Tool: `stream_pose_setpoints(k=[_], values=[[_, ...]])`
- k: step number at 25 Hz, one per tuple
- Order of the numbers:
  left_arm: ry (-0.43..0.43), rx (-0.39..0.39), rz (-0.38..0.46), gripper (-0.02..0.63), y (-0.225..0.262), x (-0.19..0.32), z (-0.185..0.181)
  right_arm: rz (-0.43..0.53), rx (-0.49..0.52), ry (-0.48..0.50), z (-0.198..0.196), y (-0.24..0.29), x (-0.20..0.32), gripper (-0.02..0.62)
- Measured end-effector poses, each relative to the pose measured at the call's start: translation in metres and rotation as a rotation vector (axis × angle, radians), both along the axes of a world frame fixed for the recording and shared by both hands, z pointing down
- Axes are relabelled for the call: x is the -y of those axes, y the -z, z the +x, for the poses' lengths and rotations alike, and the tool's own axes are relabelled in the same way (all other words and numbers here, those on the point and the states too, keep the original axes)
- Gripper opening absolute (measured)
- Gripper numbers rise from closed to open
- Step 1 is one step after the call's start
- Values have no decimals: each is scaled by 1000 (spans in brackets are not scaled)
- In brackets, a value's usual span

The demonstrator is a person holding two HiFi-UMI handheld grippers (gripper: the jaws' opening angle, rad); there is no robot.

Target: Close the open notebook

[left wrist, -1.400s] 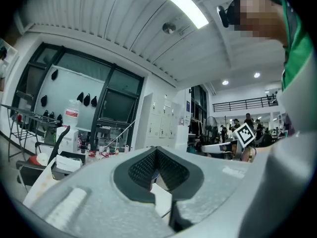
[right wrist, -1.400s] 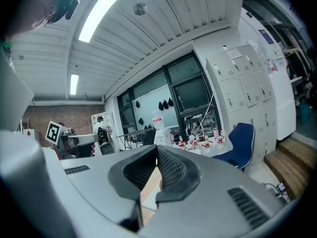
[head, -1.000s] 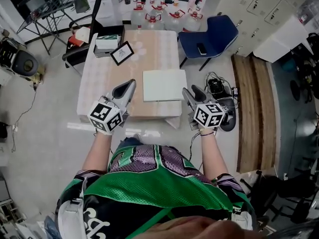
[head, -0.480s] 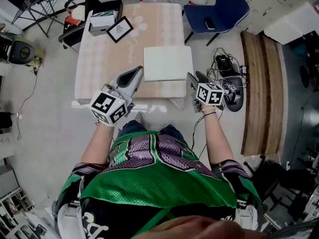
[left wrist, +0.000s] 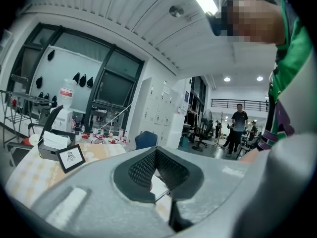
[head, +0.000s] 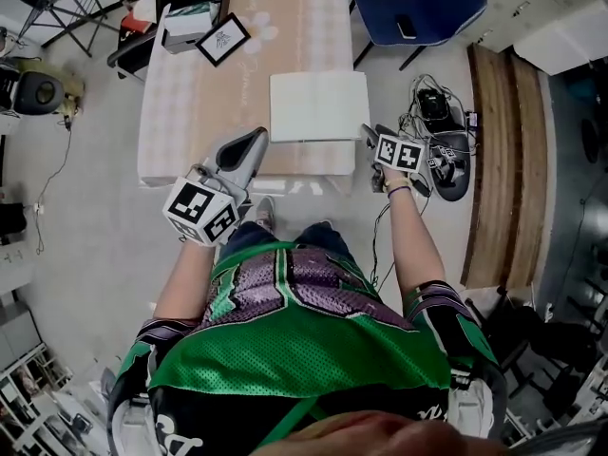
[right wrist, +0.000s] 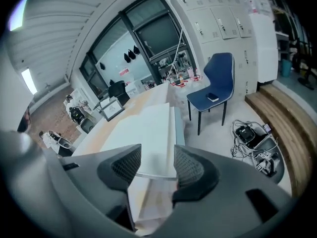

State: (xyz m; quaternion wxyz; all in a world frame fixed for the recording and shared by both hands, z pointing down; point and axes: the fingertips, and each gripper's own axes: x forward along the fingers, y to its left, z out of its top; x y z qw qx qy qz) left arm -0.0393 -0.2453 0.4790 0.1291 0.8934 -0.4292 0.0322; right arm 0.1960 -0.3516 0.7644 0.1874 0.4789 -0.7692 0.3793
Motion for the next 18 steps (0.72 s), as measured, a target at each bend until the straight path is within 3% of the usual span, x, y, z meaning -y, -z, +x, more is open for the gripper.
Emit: stream_pose_setpoints(k=[18], values=[[43, 29, -60, 14, -25, 9, -4, -183, 290, -78, 13, -67, 10, 217]])
